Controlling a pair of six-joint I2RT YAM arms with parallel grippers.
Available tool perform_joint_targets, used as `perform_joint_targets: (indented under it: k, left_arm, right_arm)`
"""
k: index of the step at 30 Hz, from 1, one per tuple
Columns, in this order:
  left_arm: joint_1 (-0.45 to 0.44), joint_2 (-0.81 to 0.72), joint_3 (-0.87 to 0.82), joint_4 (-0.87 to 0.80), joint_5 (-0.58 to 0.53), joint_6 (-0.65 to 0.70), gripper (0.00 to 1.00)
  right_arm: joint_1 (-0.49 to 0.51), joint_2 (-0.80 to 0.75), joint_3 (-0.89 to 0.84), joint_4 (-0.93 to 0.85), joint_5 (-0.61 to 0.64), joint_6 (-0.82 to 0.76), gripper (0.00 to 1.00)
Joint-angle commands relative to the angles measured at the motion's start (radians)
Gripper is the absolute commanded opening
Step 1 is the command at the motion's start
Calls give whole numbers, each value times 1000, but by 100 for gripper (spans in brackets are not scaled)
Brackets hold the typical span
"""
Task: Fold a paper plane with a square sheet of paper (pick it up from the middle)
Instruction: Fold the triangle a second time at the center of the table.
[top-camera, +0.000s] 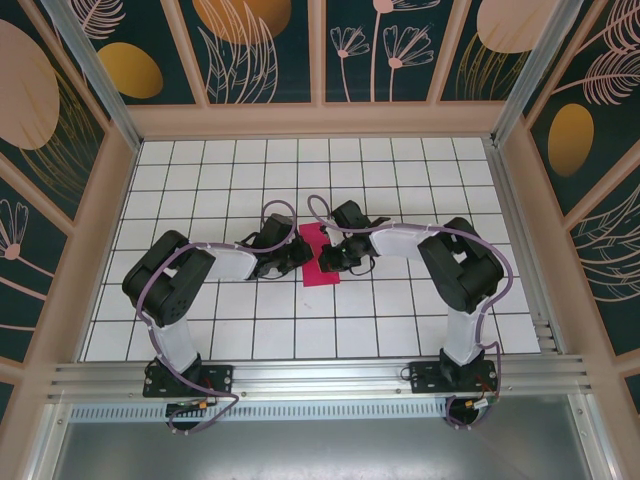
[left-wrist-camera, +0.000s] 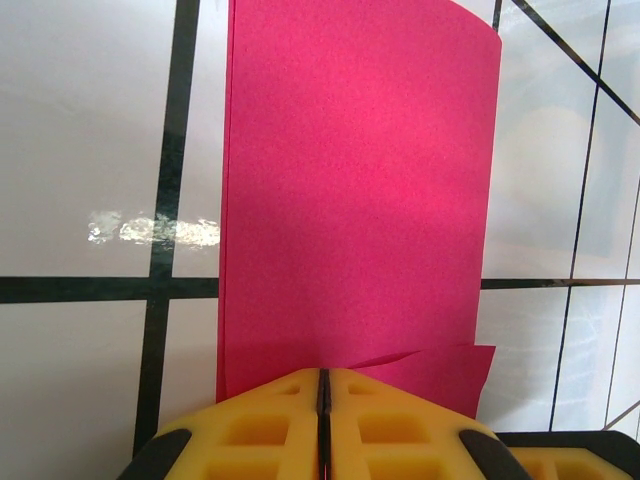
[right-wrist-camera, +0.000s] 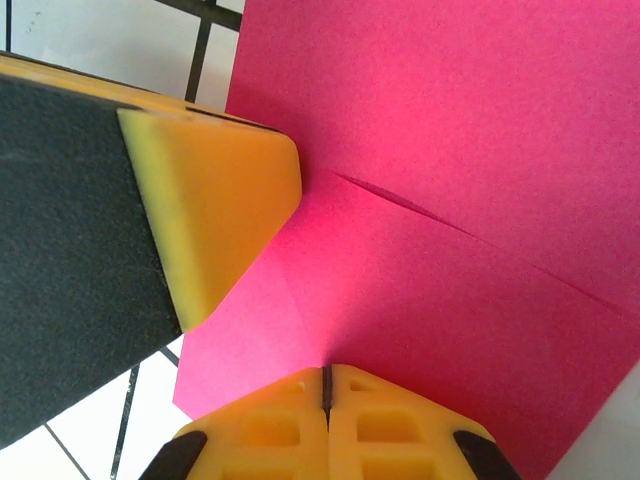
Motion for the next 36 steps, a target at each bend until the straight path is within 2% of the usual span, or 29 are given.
perform_joint_targets:
  k: [1,21,30,34,36]
  left_arm:
    - [3,74,-27,-102,-47,22,12]
    - [3,91,-31,-113,-60,21,12]
    - [3,81,-21,-102,-42,30,12]
    - [3,43,-5,-71,0,36,14]
    - [4,4,2,-39,29,29,17]
  right_arm:
    - [2,-21,-40,-99,8,-10,1]
    - [-6,-145,-190,-107,46,31,1]
    - [-58,-249,-268,-47,42,74,1]
    - [-61,-336,-262,17,42,93,3]
    - [-62,-358,-254,43,85,104,8]
